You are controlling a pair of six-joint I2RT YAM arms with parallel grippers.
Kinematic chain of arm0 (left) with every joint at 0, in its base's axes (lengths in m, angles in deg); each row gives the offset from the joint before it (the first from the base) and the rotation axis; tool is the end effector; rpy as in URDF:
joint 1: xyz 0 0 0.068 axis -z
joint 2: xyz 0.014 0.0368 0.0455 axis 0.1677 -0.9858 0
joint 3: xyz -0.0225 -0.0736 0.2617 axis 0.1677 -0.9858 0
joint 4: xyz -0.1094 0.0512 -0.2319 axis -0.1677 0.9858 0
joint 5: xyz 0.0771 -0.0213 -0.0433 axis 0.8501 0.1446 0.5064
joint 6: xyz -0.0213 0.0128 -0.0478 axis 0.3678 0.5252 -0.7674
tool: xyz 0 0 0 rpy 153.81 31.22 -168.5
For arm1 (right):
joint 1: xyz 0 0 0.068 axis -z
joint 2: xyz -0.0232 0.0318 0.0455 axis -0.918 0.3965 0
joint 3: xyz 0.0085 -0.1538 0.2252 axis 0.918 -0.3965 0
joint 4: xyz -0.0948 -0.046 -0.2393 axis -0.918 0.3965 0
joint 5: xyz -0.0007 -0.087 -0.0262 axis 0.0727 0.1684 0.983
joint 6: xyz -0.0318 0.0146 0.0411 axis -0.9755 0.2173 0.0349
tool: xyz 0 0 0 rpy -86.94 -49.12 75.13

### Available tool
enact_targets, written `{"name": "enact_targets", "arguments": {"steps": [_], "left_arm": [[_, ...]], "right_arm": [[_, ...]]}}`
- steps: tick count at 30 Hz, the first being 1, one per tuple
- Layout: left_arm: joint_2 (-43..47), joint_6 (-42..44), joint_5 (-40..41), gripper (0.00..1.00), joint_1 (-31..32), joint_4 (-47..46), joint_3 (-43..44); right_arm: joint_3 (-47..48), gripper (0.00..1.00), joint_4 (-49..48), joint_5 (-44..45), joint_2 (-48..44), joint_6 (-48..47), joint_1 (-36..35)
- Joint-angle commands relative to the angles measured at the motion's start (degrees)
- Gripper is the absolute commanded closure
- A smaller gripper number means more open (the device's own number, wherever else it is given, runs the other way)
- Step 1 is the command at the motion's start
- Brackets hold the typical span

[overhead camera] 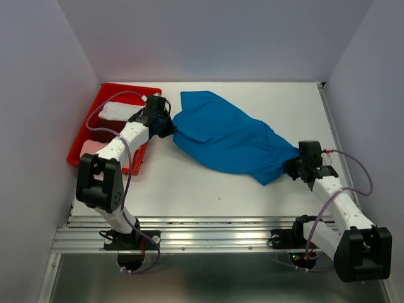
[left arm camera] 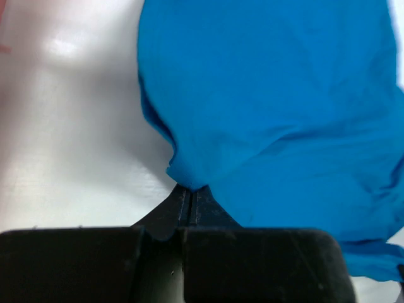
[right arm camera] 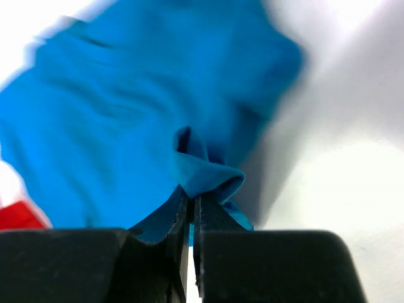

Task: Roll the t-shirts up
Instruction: Flatten out the T-shirt at the center of the board.

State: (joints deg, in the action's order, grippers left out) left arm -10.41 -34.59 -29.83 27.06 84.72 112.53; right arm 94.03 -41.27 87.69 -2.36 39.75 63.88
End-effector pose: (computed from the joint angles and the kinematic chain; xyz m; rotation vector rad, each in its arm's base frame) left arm 0.3450 -0.1099 0.2553 -0.3652 2.3372 -0.5239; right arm 0.1855 0.0037 0.1930 1.4481 2.0541 0.3479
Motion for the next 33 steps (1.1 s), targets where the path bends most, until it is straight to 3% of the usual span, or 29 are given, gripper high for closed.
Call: {"name": "enact_targets", "arguments": {"steps": [1,3,9,19,24,33], "left_arm": [[-0.3,3.3,-2.8,1.00,0.3,2.3,13.6],[-1.5,5.1,-3.3,1.00,0.3,5.3,22.9],[-2.5,7.1,-4.2,1.00,0.2,5.2,37.1],[7.6,9.6,-9.9,1.00,0.2,2.9,42.7],[11.0,11.0,-13.1,1.00,0.3,3.5,47.8],[20.9,9.6,-17.4,1.00,1.1,2.1,47.6]], "right_arm": [[16.2,0.99,-2.8,10.6,2.4,-10.4,-0.4],[21.6,0.99,-2.8,13.9,3.5,-13.6,-0.4],[40.5,0.99,-5.0,20.6,6.1,-26.5,-0.4],[56.8,0.99,-12.1,22.5,1.0,-42.3,-0.4],[63.1,0.99,-14.5,22.9,-1.3,-47.0,-0.4],[72.8,0.99,-14.9,23.9,-6.0,-52.6,-0.4]]}}
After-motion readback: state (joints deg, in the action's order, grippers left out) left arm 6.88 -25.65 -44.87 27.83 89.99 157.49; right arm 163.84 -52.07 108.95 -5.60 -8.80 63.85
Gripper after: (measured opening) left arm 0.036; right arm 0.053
